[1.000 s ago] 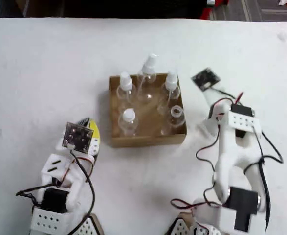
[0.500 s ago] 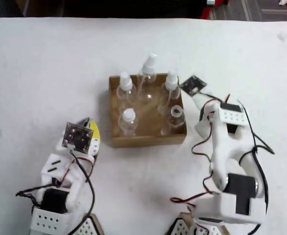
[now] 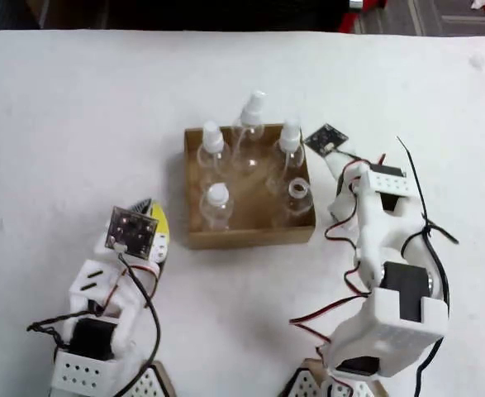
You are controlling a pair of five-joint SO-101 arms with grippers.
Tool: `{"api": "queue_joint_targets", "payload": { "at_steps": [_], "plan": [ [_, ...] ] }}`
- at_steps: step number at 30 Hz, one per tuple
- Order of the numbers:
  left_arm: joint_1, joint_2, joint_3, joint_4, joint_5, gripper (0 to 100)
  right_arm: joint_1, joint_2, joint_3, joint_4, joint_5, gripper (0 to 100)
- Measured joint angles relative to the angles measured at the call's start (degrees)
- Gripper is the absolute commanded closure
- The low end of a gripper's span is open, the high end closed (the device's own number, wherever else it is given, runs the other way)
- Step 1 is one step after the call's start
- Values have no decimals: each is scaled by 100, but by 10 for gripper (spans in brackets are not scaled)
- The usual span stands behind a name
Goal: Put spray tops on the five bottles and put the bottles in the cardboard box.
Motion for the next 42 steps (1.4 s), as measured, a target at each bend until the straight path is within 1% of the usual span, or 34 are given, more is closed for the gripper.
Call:
{"api": "queue_joint_targets", "payload": {
  "at_steps": [2,7,12,18,23,28,33,39,42],
  "plan": [
    [0,0,0,0,0,977,0,0,0,0,0,985],
    [0,0,0,0,0,977,44,-202,-123,9,18,982],
    [0,0,0,0,0,977,316,-1301,-220,404,-9,982],
    [0,0,0,0,0,977,299,-2796,-220,1178,18,982],
    [0,0,0,0,0,977,264,-3604,-53,1090,18,982],
    [0,0,0,0,0,977,-70,-4343,862,466,18,983],
    [0,0,0,0,0,977,-343,-5512,2189,-686,-62,983],
    [0,0,0,0,0,977,-369,-7543,3965,-2778,-1037,984],
    [0,0,0,0,0,977,-404,-8475,4413,-3297,-1565,983]
  ]
}}
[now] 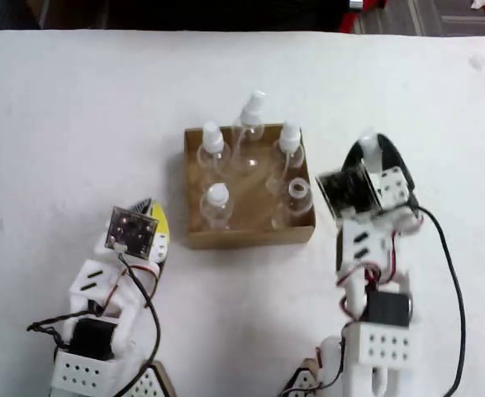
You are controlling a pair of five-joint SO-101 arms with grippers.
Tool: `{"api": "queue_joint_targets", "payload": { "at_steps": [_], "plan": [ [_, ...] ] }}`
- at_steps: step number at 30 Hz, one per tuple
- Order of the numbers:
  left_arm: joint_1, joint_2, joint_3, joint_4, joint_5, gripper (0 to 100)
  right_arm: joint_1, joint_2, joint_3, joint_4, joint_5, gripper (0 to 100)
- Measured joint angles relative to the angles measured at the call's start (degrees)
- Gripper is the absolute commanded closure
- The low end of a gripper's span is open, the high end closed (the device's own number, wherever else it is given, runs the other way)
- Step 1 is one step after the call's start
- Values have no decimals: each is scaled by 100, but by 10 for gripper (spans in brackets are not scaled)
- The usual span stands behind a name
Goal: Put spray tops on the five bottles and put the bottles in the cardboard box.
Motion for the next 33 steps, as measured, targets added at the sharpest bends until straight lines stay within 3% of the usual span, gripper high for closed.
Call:
{"api": "queue_joint_targets", "payload": {
  "at_steps": [9,15,20,26,33],
  "plan": [
    [0,0,0,0,0,977,-9,-1626,35,-176,-1635,981],
    [0,0,0,0,0,977,0,-1591,-835,-141,-2541,981],
    [0,0,0,0,0,977,-343,-774,-2145,519,-3429,981],
    [0,0,0,0,0,977,-1521,70,-2796,923,-3622,981],
    [0,0,0,0,0,977,-1960,105,-2163,431,-3640,982]
  ]
}}
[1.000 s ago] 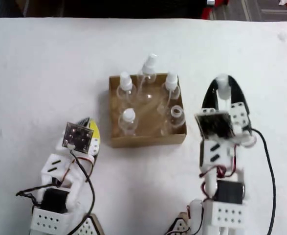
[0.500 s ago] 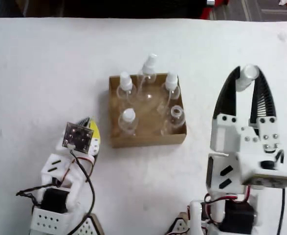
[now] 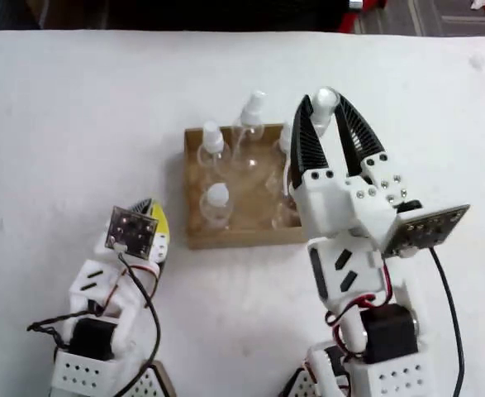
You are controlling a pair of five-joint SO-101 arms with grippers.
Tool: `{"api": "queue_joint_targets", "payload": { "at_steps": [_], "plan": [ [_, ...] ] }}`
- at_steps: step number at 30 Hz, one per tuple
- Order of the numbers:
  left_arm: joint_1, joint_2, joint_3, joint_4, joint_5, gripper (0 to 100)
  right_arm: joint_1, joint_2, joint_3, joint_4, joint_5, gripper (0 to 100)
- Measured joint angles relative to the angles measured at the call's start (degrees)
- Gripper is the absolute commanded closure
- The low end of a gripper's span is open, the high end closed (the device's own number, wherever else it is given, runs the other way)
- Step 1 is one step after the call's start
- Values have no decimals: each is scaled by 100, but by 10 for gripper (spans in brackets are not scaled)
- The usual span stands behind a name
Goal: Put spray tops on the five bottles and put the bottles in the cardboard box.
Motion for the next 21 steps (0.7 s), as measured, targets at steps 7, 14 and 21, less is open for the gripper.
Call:
{"api": "queue_joint_targets", "payload": {
  "at_steps": [7,14,21],
  "plan": [
    [0,0,0,0,0,977,334,-440,1319,-1073,0,981],
    [0,0,0,0,0,977,369,-651,1635,-1442,0,982],
    [0,0,0,0,0,977,343,-642,1785,-1459,0,982]
  ]
}}
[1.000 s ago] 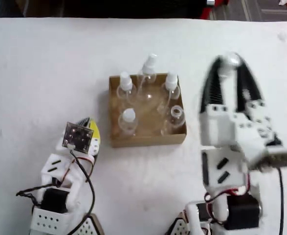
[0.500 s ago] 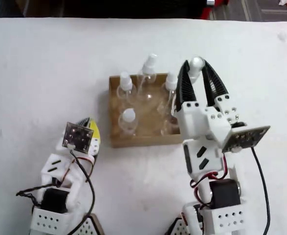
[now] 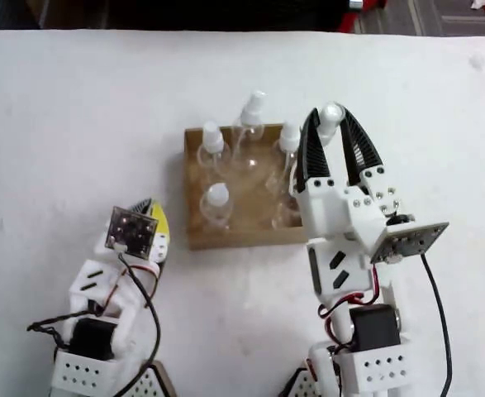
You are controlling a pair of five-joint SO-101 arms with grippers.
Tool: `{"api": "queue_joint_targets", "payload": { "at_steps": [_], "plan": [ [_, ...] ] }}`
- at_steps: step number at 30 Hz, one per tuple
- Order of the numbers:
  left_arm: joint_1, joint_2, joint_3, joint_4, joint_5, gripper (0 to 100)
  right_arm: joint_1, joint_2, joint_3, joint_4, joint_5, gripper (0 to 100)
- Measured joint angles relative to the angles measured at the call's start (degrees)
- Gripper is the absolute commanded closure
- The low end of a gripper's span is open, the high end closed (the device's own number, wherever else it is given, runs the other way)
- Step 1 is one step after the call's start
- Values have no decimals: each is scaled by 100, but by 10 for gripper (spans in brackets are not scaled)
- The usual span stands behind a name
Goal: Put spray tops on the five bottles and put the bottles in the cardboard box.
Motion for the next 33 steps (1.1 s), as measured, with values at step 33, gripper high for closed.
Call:
{"api": "queue_joint_targets", "payload": {
  "at_steps": [33],
  "plan": [
    [0,0,0,0,0,977,404,1609,659,-1327,-53,982]
  ]
}}
